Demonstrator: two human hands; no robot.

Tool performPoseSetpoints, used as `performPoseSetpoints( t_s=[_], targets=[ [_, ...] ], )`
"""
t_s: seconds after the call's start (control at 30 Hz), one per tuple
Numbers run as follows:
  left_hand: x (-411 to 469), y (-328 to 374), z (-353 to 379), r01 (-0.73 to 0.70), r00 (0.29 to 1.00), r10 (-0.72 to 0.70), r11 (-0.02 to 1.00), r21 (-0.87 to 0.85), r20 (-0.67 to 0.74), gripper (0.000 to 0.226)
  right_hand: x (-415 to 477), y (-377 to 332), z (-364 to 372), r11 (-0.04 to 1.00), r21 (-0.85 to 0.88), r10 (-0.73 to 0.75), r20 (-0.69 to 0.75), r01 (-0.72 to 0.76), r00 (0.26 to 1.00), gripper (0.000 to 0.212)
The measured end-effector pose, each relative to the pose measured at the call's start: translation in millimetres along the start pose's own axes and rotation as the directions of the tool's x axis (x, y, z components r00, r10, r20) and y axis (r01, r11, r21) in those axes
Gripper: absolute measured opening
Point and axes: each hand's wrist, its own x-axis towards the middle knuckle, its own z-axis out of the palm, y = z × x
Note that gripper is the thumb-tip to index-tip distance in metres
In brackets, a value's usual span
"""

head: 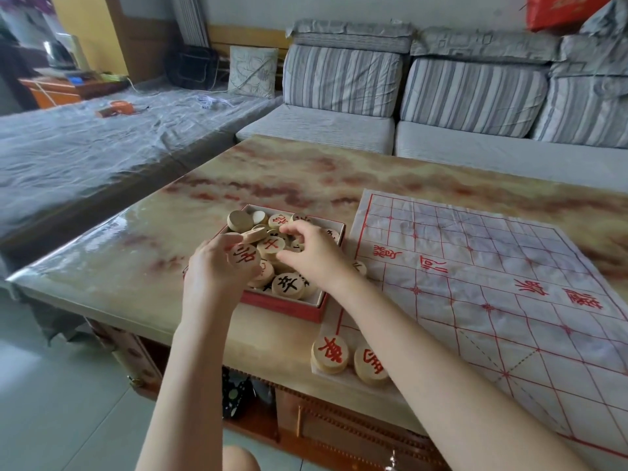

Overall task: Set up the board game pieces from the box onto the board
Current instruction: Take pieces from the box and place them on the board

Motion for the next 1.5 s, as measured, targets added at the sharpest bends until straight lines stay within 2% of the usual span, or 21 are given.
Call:
performPoseSetpoints(
  t_s=[0.1, 0.23, 0.4, 0.53, 0.73, 0.9, 1.0, 1.13, 1.3, 1.43, 1.5],
  targets=[
    [0.1, -3.2, -5.6, -0.015, 0.999, 0.014, 0.999, -0.045, -0.030, 0.055, 17.9, -0.5, 20.9, 0.997, -0.067, 0.042, 0.027, -0.040, 0.999, 0.051],
    [-3.0, -4.8, -12.8, -0.018, 1.000, 0.017, 0.997, -0.078, -0.018, 0.053, 23.3, 3.2, 31.5, 0.991, -0.132, 0.016, -0.053, -0.023, 0.998, 0.054],
    [-11.4, 7.3, -13.4, -0.044, 0.997, 0.052, 0.987, -0.155, 0.053, 0.051, -1.4, 11.8, -8.3, 0.994, 0.110, 0.000, -0.138, 0.015, 0.990, 0.049],
    [-26.1, 28.8, 4.4, -0.076, 0.967, 0.128, 0.971, -0.228, 0.220, 0.053, -61.7, 41.4, -67.0, 0.989, 0.149, 0.042, -0.142, -0.020, 0.989, 0.050],
    [-45.3, 51.5, 25.2, -0.130, 0.909, 0.223, 0.955, -0.267, 0.353, 0.051, -156.0, 84.7, -119.6, 0.976, 0.075, 0.212, -0.151, -0.203, 0.966, 0.050],
    [-68.6, 73.4, 44.1, -0.144, 0.832, 0.281, 0.942, -0.302, 0.478, 0.046, -197.3, 96.5, -144.7, 0.962, 0.024, 0.273, -0.179, -0.273, 0.945, 0.054],
    [-81.4, 85.6, 56.0, -0.180, 0.783, 0.327, 0.933, -0.312, 0.529, 0.045, -221.9, 100.7, -146.6, 0.959, -0.010, 0.277, -0.184, -0.284, 0.943, 0.055],
    [-91.9, 96.1, 68.6, -0.218, 0.753, 0.366, 0.923, -0.317, 0.547, 0.046, -236.7, 103.4, -130.9, 0.958, -0.009, 0.281, -0.166, -0.286, 0.945, 0.060],
    [-97.0, 99.8, 73.9, -0.219, 0.741, 0.379, 0.917, -0.335, 0.554, 0.044, -230.5, 103.2, -114.2, 0.965, -0.083, 0.233, -0.148, -0.247, 0.961, 0.063],
    [-96.6, 99.4, 75.6, -0.232, 0.737, 0.390, 0.913, -0.334, 0.553, 0.043, -227.5, 103.0, -104.2, 0.951, -0.218, 0.191, -0.144, -0.219, 0.971, 0.067],
    [-97.8, 100.0, 76.8, -0.238, 0.731, 0.391, 0.914, -0.327, 0.560, 0.043, -229.5, 104.4, -107.7, 0.957, -0.188, 0.196, -0.142, -0.221, 0.970, 0.069]
  ],
)
